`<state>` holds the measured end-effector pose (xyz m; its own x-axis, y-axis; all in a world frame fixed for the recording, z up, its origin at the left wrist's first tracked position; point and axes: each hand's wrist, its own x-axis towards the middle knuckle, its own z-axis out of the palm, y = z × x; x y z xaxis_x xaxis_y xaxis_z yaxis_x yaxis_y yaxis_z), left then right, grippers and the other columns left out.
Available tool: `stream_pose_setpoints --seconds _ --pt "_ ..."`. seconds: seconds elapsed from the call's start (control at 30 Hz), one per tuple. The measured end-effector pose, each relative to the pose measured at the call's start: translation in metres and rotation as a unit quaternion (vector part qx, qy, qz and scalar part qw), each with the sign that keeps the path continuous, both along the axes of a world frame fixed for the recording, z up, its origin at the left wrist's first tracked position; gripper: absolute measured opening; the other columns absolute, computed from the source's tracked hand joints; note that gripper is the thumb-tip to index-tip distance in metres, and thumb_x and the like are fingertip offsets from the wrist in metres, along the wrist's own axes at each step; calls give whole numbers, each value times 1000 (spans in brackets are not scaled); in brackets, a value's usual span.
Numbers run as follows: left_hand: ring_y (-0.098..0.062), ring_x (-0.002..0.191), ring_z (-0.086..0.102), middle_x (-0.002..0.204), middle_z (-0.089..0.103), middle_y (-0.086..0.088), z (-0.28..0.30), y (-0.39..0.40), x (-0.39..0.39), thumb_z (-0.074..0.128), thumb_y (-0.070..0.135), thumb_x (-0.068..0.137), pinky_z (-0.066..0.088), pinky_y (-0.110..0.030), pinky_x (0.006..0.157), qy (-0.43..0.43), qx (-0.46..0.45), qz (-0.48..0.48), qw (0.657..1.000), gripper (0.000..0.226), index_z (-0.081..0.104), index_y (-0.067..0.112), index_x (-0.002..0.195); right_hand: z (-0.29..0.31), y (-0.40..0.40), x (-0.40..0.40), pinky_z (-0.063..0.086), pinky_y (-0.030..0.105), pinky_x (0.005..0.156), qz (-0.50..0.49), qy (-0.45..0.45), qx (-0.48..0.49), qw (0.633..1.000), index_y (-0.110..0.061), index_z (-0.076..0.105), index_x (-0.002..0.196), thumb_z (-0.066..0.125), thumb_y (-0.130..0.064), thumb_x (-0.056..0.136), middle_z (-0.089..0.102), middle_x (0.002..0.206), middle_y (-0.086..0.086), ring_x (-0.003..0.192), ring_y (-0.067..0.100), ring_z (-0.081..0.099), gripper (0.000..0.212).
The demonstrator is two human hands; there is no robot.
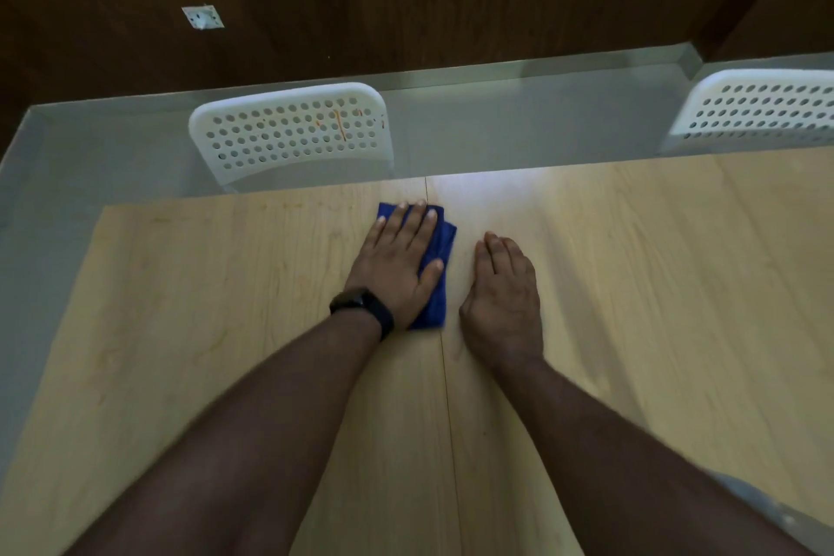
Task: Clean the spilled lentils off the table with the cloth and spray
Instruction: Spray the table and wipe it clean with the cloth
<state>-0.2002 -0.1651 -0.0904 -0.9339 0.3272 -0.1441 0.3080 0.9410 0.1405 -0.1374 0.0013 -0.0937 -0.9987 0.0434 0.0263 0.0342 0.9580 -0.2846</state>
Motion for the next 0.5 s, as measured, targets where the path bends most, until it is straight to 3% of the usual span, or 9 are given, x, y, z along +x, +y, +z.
stream_pose_setpoints --seconds 0.2,0.37,0.5 --pt "-22 161 -3 175 -1 -1 -4 21 -42 15 52 101 0 -44 130 26 -7 27 999 74 2 21 167 -3 1 -1 10 41 131 0 23 -13 1000 -7 29 163 44 -21 100 27 170 13 159 27 18 66" --pt "-21 160 -12 174 -9 0 -6 28 57 15 51 105 -2 -46 130 14 10 14 1000 71 -5 22 166 -3 5 -2 25 44 128 0 65 -58 996 1 49 148 44 -20 97 49 153 20 147 33 40 56" --pt "-18 158 -21 173 -17 1 -2 22 163 14 51 105 -3 -47 130 -22 19 12 1000 71 -11 22 165 2 11 19 35 38 122 -43 66 -148 986 1 55 144 50 -4 97 52 149 16 142 29 44 48"
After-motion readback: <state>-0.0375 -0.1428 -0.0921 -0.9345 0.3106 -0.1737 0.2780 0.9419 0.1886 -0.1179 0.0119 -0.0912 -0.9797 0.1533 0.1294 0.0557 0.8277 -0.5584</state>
